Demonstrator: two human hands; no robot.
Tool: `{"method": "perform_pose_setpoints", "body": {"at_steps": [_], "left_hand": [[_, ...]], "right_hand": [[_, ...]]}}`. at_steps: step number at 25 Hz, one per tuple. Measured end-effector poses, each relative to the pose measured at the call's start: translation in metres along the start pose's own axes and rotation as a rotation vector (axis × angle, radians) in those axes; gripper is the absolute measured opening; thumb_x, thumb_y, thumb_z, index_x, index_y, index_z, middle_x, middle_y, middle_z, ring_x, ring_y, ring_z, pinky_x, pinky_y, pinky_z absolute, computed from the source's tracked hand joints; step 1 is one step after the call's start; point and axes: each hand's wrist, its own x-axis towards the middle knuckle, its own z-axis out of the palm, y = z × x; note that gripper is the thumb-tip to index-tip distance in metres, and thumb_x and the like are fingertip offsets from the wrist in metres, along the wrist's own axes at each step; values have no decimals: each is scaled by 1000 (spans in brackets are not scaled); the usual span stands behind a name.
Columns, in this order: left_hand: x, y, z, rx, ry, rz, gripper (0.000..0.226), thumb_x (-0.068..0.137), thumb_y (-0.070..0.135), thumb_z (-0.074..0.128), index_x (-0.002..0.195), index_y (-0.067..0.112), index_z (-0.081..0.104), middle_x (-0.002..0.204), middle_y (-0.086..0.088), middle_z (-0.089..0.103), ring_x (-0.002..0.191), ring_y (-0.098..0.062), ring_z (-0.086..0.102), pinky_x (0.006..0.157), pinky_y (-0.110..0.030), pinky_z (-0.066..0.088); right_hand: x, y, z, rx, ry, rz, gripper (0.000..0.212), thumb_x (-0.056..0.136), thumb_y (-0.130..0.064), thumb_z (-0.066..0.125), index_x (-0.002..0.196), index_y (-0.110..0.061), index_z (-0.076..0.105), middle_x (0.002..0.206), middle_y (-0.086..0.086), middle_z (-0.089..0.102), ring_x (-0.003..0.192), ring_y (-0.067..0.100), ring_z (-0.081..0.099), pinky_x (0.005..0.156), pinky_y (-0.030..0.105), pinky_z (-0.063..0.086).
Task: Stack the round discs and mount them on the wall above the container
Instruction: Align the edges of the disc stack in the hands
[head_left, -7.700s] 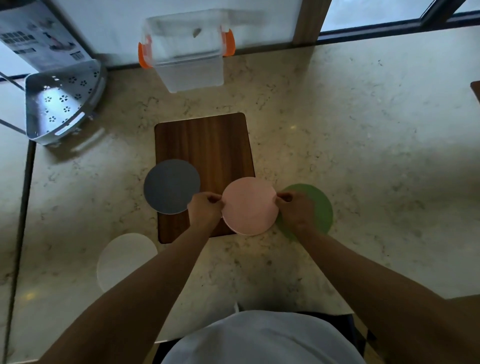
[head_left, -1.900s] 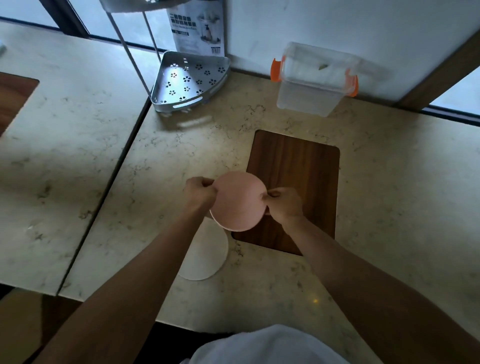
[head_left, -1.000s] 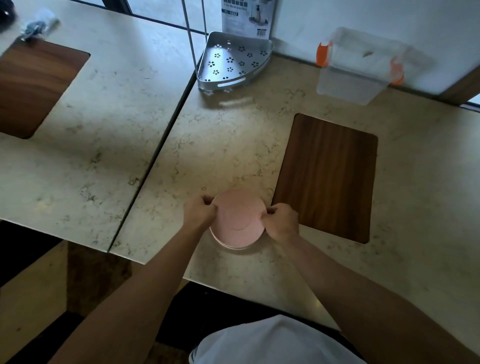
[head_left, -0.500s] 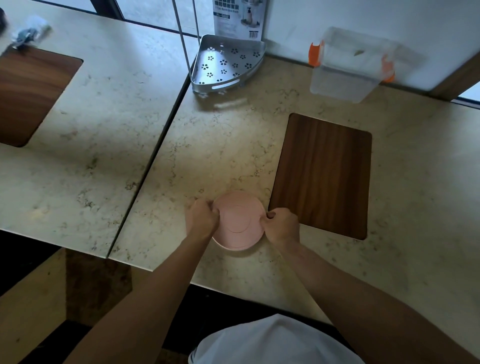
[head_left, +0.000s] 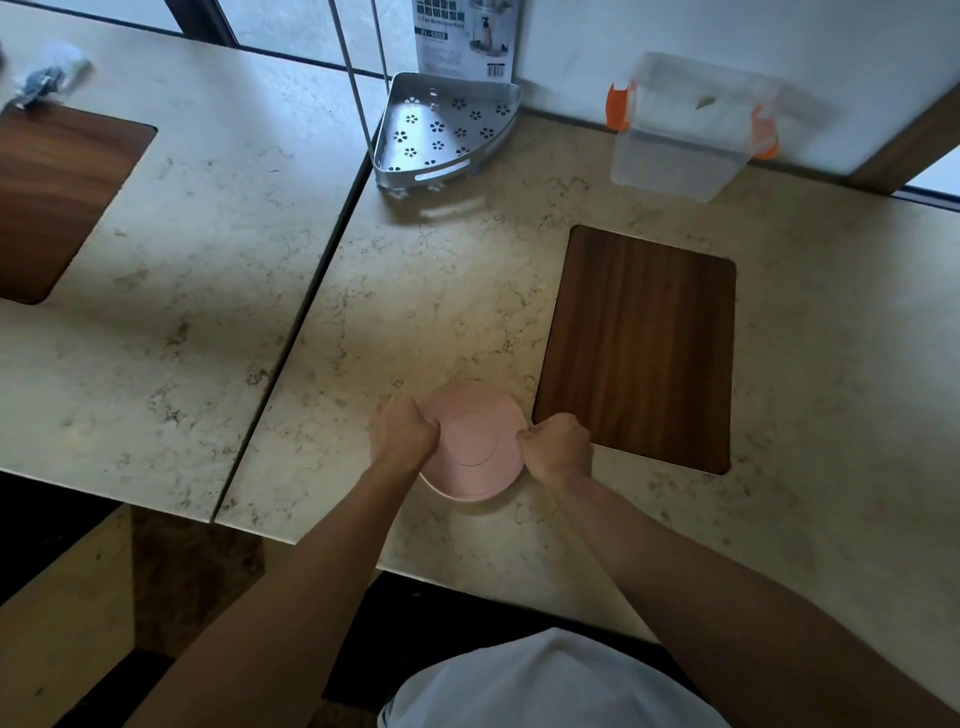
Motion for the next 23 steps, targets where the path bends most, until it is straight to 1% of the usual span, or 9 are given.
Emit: {"method": "perform_pose_setpoints", "body": {"at_steps": [2, 4, 8, 10, 12, 14, 16, 19, 23], "left_hand": [[3, -1, -1, -25, -38, -17, 25, 73, 12, 59, 52, 3, 47, 58, -19, 53, 68, -45, 58, 61, -42, 48], [8, -3, -3, -75, -102, -51, 26, 73, 17, 59, 54, 1, 54, 55, -13, 54, 63, -35, 59, 59, -36, 46], [14, -7, -6, -265, -151, -148, 23, 75, 21, 63, 68, 1, 70, 72, -14, 69, 76, -31, 69, 68, -39, 54], [18, -9, -4, -372, -138, -214, 20, 77, 23, 65, 75, 5, 74, 82, -13, 72, 85, -32, 69, 79, -45, 56], [21, -10, -2, -446, -141, -262, 20, 78, 24, 67, 85, 8, 75, 90, -11, 72, 90, -31, 68, 84, -47, 57], [22, -5, -1, -475, -147, -293, 22, 77, 25, 68, 92, 9, 74, 97, -11, 70, 93, -29, 66, 86, -46, 57], [21, 3, -2, -518, -147, -301, 15, 75, 22, 68, 85, 12, 72, 95, -11, 70, 90, -30, 66, 84, -47, 58], [22, 21, -4, -550, -149, -294, 3, 73, 16, 67, 73, 13, 67, 86, -14, 70, 80, -30, 67, 70, -39, 57], [28, 59, -3, -551, -171, -238, 5, 75, 8, 64, 71, 8, 65, 76, -18, 68, 65, -28, 66, 56, -32, 54]], "right_hand": [[3, 1, 1, 39, -37, 33, 17, 83, -19, 65, 82, -2, 67, 75, 6, 60, 70, 24, 59, 48, 24, 31], [4, 1, 2, 61, -83, 40, 18, 82, -21, 64, 80, -3, 66, 71, 4, 59, 68, 23, 58, 45, 25, 30], [6, 4, 0, 101, -129, 33, 20, 79, -24, 64, 65, -10, 62, 62, 1, 55, 63, 21, 56, 48, 25, 34], [9, 6, -3, 147, -152, 34, 24, 78, -20, 64, 57, -10, 60, 61, 4, 60, 62, 22, 60, 54, 29, 46], [12, 9, -6, 172, -167, 31, 20, 79, -18, 66, 65, -4, 71, 70, 10, 70, 66, 23, 67, 61, 34, 56], [18, 12, -10, 197, -200, 11, 18, 82, -18, 68, 78, -2, 76, 81, 12, 75, 66, 20, 69, 60, 33, 60], [23, 14, -15, 235, -220, -3, 21, 85, -18, 70, 84, 1, 76, 88, 15, 76, 70, 21, 70, 56, 28, 58], [32, 16, -30, 304, -216, -13, 26, 88, -20, 70, 93, 5, 74, 96, 19, 75, 85, 29, 72, 72, 38, 61], [49, 13, -63, 361, -196, -24, 15, 88, -24, 71, 92, -11, 74, 99, 8, 74, 87, 21, 69, 80, 40, 60]]}}
